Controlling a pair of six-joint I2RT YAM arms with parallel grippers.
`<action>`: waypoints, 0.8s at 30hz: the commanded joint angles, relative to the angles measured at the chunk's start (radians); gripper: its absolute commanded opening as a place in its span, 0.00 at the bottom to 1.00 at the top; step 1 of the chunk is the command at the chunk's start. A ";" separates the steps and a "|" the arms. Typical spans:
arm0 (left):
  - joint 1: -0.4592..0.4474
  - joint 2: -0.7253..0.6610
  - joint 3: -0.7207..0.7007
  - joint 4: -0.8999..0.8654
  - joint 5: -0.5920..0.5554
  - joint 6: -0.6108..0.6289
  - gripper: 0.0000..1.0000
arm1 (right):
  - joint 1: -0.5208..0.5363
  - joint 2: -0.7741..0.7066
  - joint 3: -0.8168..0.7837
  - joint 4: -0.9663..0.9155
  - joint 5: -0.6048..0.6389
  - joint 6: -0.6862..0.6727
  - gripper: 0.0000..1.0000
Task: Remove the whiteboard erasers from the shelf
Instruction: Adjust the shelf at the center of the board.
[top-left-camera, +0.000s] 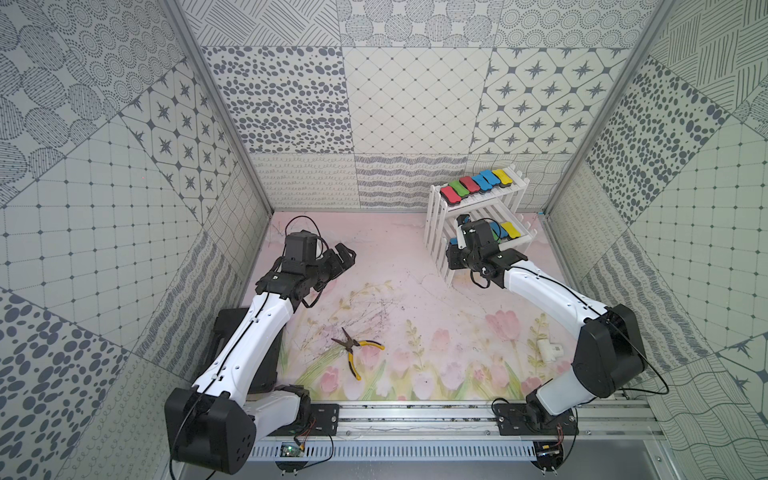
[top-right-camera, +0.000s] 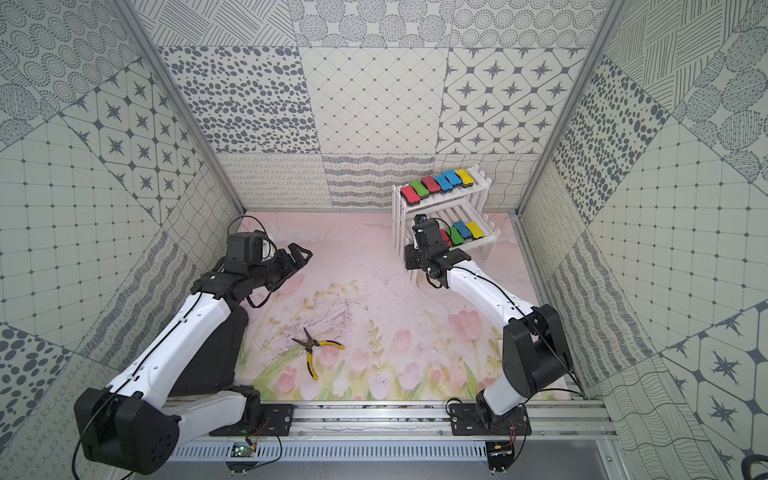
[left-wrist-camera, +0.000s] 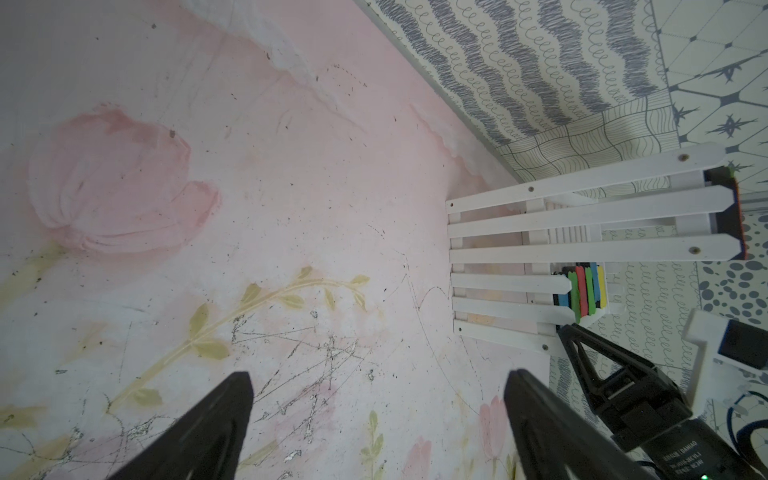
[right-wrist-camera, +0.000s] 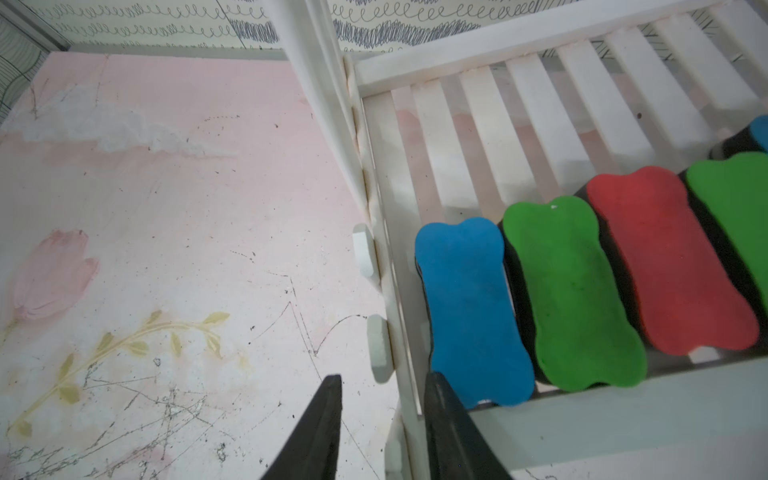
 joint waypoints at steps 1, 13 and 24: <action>-0.001 0.010 0.015 -0.032 0.029 0.031 0.99 | 0.017 0.019 0.041 0.014 0.048 0.016 0.33; -0.002 0.000 0.020 -0.042 0.025 0.029 0.99 | 0.085 0.052 0.082 -0.036 0.178 0.063 0.13; 0.000 -0.013 0.032 -0.061 0.002 0.046 0.99 | 0.218 0.100 0.164 -0.058 0.269 0.123 0.00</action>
